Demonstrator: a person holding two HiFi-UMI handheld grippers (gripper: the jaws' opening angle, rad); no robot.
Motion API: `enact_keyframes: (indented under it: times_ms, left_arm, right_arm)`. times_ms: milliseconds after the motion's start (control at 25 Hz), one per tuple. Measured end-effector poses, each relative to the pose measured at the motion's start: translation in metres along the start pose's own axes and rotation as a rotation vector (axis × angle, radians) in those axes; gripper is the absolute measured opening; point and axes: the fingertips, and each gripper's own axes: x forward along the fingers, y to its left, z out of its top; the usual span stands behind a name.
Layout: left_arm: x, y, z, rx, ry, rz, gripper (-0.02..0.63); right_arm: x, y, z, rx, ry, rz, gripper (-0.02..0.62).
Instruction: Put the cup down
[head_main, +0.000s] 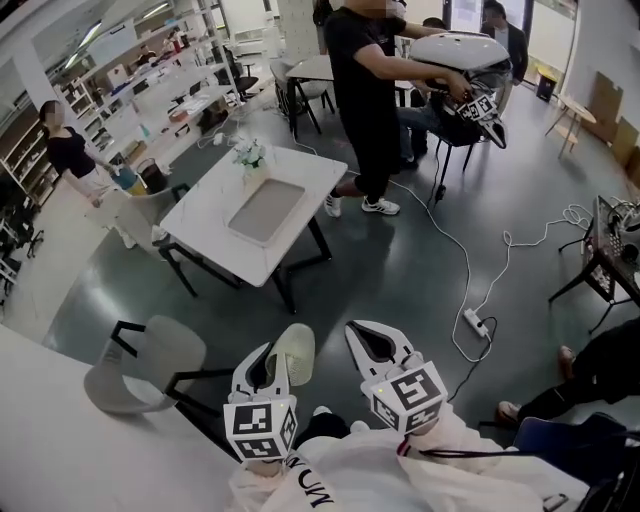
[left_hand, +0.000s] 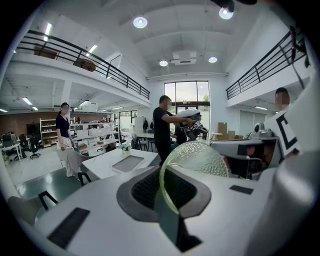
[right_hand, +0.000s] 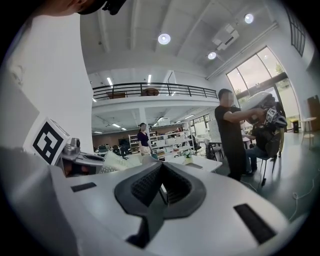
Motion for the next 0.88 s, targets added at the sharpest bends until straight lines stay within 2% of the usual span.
enact_keyframes:
  times_ms: [480, 880]
  left_arm:
    - [0.031, 0.028, 0.011, -0.002, -0.013, 0.019, 0.034]
    - [0.121, 0.098, 0.021, -0.016, -0.007, 0.012, 0.034]
  right_arm:
    - [0.033, -0.017, 0.004, -0.008, -0.006, -0.005, 0.005]
    - [0.142, -0.048, 0.002, -0.017, 0.015, -0.015, 0.005]
